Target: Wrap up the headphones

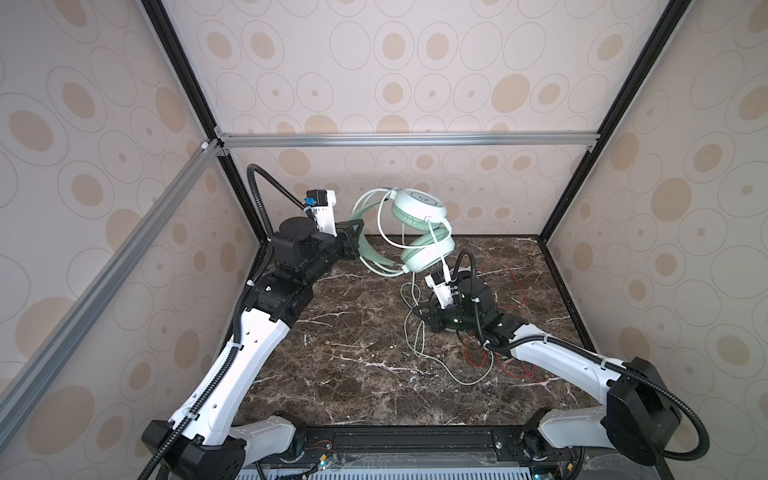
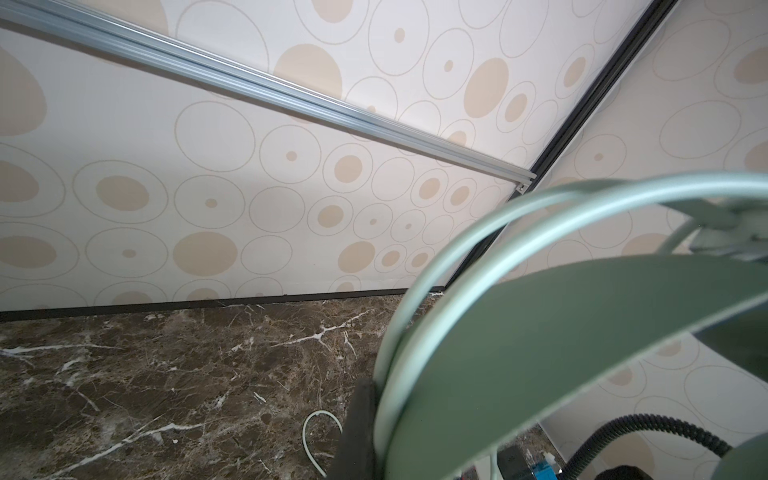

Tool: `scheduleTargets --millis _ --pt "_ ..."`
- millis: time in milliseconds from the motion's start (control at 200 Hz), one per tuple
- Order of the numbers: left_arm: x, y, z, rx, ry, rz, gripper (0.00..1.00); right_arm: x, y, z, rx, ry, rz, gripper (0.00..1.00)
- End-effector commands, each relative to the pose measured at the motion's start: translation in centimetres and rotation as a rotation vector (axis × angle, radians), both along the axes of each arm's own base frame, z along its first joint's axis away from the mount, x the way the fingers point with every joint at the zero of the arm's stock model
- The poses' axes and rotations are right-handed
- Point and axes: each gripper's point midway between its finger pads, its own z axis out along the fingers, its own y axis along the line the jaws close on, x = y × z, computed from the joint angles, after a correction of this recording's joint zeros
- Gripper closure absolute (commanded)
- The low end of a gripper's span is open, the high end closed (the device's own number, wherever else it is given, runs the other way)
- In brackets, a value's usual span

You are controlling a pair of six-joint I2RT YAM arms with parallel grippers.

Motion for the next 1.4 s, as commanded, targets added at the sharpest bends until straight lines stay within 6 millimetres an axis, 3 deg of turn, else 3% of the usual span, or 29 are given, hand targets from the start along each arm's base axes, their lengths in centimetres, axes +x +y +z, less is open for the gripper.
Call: scheduleTargets --millis 0,380,685,1070,1395 --pt "-0.3 0.8 4.0 -0.107 -0.099 0.027 1.0 -1.1 -1.4 -1.5 -0.082 0.005 -0.019 1.0" --pt "1.3 2.6 2.7 -0.128 -0.047 0.125 1.0 -4.1 -2.2 -1.5 -0.247 -0.058 0.0 1.0" --pt "2.7 5.6 0.0 -0.088 0.011 0.271 1.0 -6.9 -1.5 -0.1 -0.348 -0.134 0.052 1.0" --pt "3.7 7.7 -4.3 -0.019 0.078 0.38 1.0 -9.7 0.7 1.2 -0.454 -0.213 0.16 1.0" --pt "4.1 8.9 -7.9 0.129 0.114 0.433 1.0 -10.6 2.0 4.7 -0.493 -0.304 0.221 1.0"
